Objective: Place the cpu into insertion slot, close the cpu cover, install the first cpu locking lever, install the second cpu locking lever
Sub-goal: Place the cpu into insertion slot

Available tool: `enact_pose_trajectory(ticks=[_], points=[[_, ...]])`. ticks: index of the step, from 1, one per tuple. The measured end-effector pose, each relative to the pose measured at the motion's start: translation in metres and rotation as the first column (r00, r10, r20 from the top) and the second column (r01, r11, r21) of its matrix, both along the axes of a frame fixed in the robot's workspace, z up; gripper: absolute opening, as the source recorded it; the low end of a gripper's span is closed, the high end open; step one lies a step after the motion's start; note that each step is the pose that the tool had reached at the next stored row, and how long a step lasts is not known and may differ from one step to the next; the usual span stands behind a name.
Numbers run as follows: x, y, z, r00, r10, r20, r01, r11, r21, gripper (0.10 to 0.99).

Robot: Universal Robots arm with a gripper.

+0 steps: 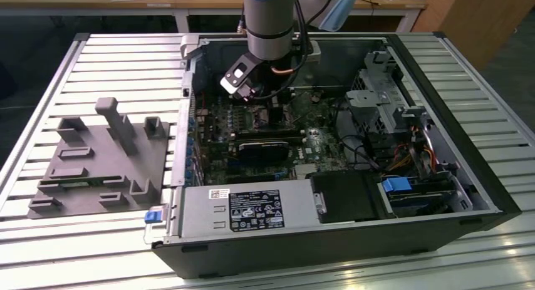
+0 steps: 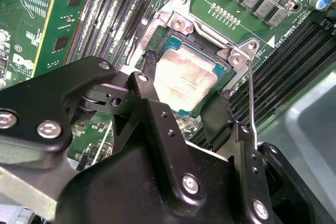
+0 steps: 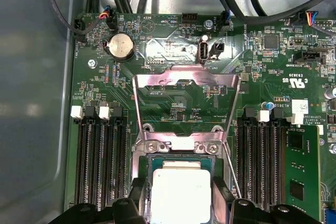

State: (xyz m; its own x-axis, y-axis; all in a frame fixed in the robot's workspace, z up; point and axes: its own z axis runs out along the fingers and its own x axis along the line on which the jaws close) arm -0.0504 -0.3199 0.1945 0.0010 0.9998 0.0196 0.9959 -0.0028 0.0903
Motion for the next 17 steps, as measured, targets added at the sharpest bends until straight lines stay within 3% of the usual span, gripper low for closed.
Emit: enact_pose_trajectory(ticks=[17], points=[[-0.0061,-0.0005,0.0000,1.0000,0.000,0.0000,0.000,0.9995,0.033,0.612]])
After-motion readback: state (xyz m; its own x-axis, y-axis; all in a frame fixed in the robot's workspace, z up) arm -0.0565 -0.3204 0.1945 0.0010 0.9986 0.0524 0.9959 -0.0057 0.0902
